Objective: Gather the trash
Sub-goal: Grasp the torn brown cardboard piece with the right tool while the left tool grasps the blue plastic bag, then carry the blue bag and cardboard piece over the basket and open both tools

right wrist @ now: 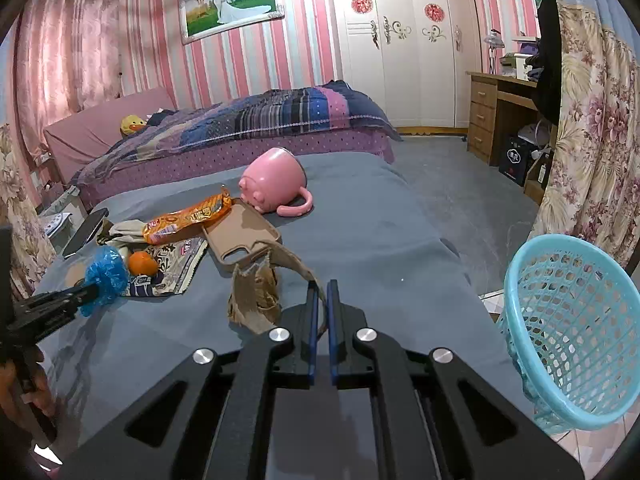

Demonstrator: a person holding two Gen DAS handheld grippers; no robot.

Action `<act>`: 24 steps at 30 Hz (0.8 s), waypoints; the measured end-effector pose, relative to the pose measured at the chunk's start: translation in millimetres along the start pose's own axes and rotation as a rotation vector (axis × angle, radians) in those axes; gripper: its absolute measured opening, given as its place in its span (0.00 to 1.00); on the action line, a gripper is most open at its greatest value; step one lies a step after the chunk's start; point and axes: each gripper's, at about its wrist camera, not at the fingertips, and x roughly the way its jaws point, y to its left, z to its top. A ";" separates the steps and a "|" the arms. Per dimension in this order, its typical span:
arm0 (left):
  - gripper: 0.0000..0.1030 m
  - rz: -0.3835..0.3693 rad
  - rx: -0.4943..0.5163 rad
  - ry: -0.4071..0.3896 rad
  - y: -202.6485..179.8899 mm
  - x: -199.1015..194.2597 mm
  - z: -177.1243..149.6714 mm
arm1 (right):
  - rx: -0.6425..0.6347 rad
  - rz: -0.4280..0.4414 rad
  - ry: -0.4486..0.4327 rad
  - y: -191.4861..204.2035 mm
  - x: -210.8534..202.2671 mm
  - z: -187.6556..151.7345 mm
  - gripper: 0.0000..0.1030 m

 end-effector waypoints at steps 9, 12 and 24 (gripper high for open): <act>0.14 -0.005 0.004 -0.059 -10.8 -40.3 3.6 | -0.005 0.007 -0.030 -3.9 -10.9 2.4 0.04; 0.14 -0.013 0.038 -0.069 -27.0 -49.1 4.0 | -0.016 -0.004 -0.041 -6.0 -14.4 5.5 0.04; 0.14 -0.127 0.123 -0.107 -105.8 -62.8 15.7 | -0.087 -0.144 -0.114 -61.6 -50.3 33.0 0.04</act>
